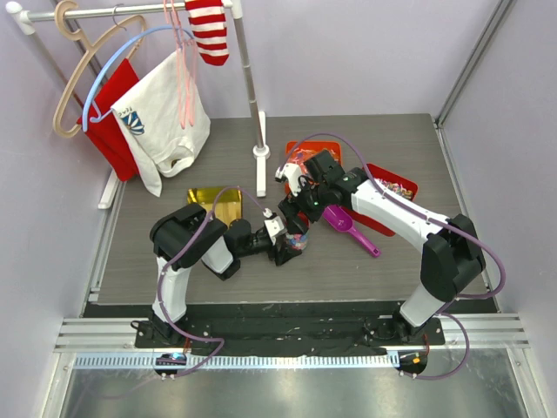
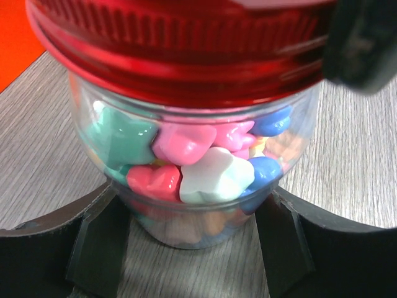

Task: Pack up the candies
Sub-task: Close the bottle lid on the packing bottle.

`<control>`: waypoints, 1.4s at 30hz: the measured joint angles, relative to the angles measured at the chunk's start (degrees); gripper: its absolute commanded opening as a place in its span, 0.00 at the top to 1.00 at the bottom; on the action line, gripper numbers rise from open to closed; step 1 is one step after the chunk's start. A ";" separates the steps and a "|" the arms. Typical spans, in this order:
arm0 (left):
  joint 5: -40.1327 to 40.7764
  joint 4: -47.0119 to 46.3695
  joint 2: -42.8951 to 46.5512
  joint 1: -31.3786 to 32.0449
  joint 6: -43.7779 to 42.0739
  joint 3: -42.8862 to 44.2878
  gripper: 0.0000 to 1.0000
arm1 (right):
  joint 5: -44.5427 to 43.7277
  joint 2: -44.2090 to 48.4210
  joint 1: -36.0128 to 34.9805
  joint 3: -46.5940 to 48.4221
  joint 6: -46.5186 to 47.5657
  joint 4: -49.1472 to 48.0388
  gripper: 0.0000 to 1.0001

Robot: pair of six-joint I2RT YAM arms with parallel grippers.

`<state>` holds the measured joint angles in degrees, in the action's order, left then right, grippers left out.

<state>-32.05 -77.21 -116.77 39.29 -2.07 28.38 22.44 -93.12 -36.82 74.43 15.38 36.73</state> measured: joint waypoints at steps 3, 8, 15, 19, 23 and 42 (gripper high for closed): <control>-0.02 -0.13 -0.09 0.00 -0.13 0.00 0.57 | -0.04 0.04 0.17 -0.55 -0.20 -0.57 0.01; -0.09 -0.15 -0.11 0.02 -0.31 0.00 0.57 | -0.28 0.31 0.28 -0.74 0.94 -0.74 0.00; -0.09 -0.15 -0.13 0.07 -0.37 0.00 0.57 | 0.98 0.85 0.28 -0.46 3.65 0.48 0.00; -0.09 -0.15 -0.13 0.07 -0.37 0.00 0.57 | 3.65 0.85 0.28 0.96 5.79 3.02 0.00; -0.11 -0.15 -0.13 0.07 -0.37 0.00 0.57 | 6.34 0.85 0.28 2.03 7.65 5.20 0.00; -0.15 -0.15 -0.13 0.11 -0.37 0.00 0.57 | 14.29 -3.32 6.29 12.11 10.91 6.80 0.13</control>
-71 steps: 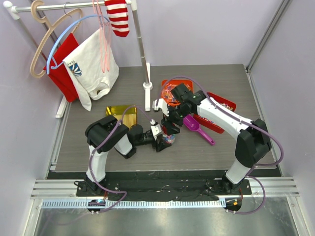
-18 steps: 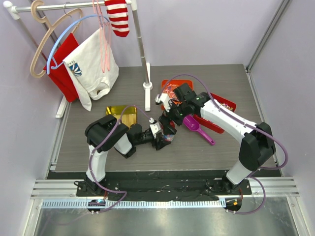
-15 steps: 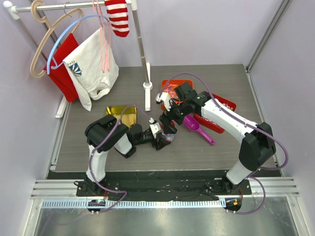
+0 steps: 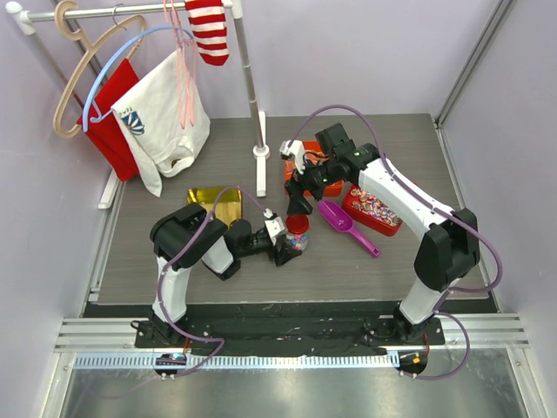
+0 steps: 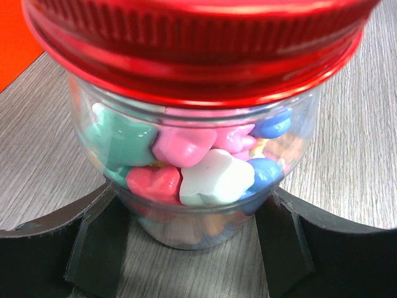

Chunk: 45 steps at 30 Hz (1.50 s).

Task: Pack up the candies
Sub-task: Close the bottle lid on the packing bottle, then screw the bottle lid onto the packing bottle.

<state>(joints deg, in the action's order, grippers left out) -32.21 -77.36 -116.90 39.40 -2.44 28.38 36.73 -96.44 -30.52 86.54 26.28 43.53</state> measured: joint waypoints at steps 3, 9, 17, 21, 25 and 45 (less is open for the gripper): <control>0.00 0.00 0.00 0.00 0.00 0.00 0.57 | 1.46 -1.86 0.02 1.62 0.31 -0.17 0.37; 0.00 0.00 0.00 0.00 0.00 0.00 0.57 | 4.98 -6.23 0.52 2.16 0.92 0.07 0.58; 0.00 0.00 0.00 0.00 0.00 0.00 0.57 | 7.39 -8.35 1.07 3.06 2.19 2.43 0.60; 0.02 0.00 0.00 0.00 0.00 0.00 0.57 | 8.22 -8.31 1.70 3.08 3.26 3.58 0.61; 0.00 0.00 0.00 0.00 0.00 0.00 0.57 | 9.03 -8.28 2.36 3.08 4.66 5.29 0.64; -0.87 0.00 -0.07 0.31 -0.17 0.00 0.58 | 10.47 -5.86 4.57 -1.20 9.40 6.51 0.91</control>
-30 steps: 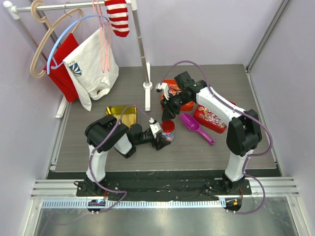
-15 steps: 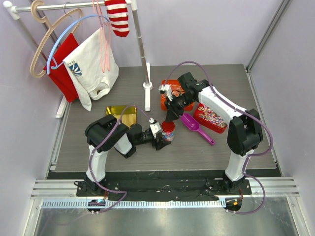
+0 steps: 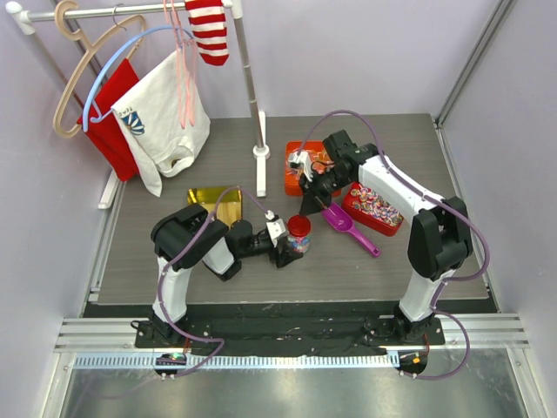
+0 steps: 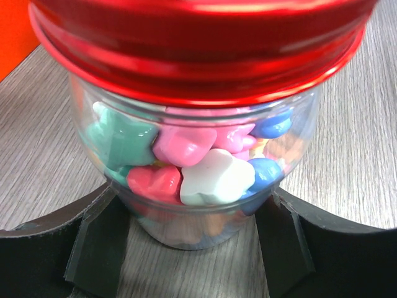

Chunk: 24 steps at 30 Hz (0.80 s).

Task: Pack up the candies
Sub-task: Screw the bottle lid onto the packing bottle.

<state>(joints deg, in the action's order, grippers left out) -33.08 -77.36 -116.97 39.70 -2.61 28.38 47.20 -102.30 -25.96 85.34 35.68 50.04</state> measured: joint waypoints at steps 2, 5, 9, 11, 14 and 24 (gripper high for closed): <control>0.00 0.00 0.00 0.02 0.00 0.00 0.60 | -0.31 0.57 0.28 -0.46 0.59 0.57 0.91; -0.02 0.00 0.00 0.04 0.02 0.02 0.61 | -0.81 1.62 0.66 -1.40 1.66 1.51 0.91; -0.04 0.00 0.00 0.04 0.04 0.02 0.62 | -1.18 2.67 0.94 -2.19 3.43 3.37 0.92; -0.07 0.00 0.00 0.04 0.11 0.00 0.62 | -1.09 3.45 1.11 -3.10 4.17 4.15 0.93; -0.02 -0.02 -0.02 0.04 0.17 0.02 0.62 | -0.63 5.09 1.27 -5.35 5.16 6.95 0.94; 0.48 0.00 -0.20 0.02 0.66 0.37 0.62 | -2.16 8.37 0.42 -7.58 6.73 13.03 0.77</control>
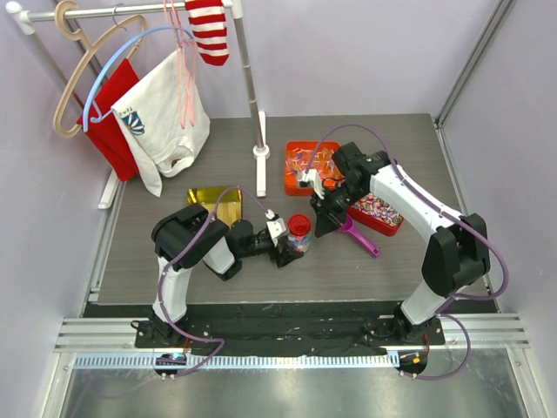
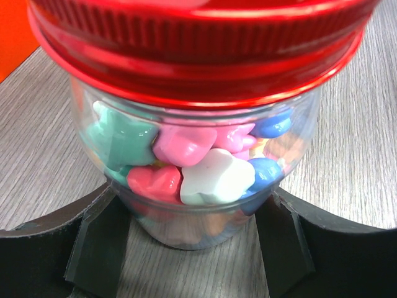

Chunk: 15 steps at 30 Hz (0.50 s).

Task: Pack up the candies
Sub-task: Screw the bottle lid onto the packing bottle.

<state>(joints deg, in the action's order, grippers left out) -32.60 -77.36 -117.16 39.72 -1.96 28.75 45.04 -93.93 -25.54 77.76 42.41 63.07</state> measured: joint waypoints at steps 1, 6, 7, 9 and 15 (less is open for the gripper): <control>0.00 0.00 0.00 0.00 0.00 0.00 0.62 | -0.24 0.42 0.00 0.81 -0.26 -0.04 0.70; 0.00 -0.02 0.00 0.00 0.00 0.00 0.62 | -1.01 0.96 0.00 7.06 -2.05 -3.43 0.54; 0.00 -0.02 0.00 0.00 0.00 0.02 0.62 | -0.98 0.83 -0.07 7.91 -2.27 -4.35 0.52; 0.00 -0.02 0.00 0.00 -0.02 0.02 0.62 | -0.79 -0.17 -0.24 9.66 -2.69 -5.14 0.51; 0.00 0.00 -0.02 0.00 0.00 0.04 0.62 | 1.27 -7.17 -1.27 13.07 -4.66 -8.66 0.49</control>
<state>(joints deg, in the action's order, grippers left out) -32.60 -77.36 -117.19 39.72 -1.96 28.80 46.30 -101.10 -26.81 90.83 37.76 54.41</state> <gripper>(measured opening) 0.747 0.504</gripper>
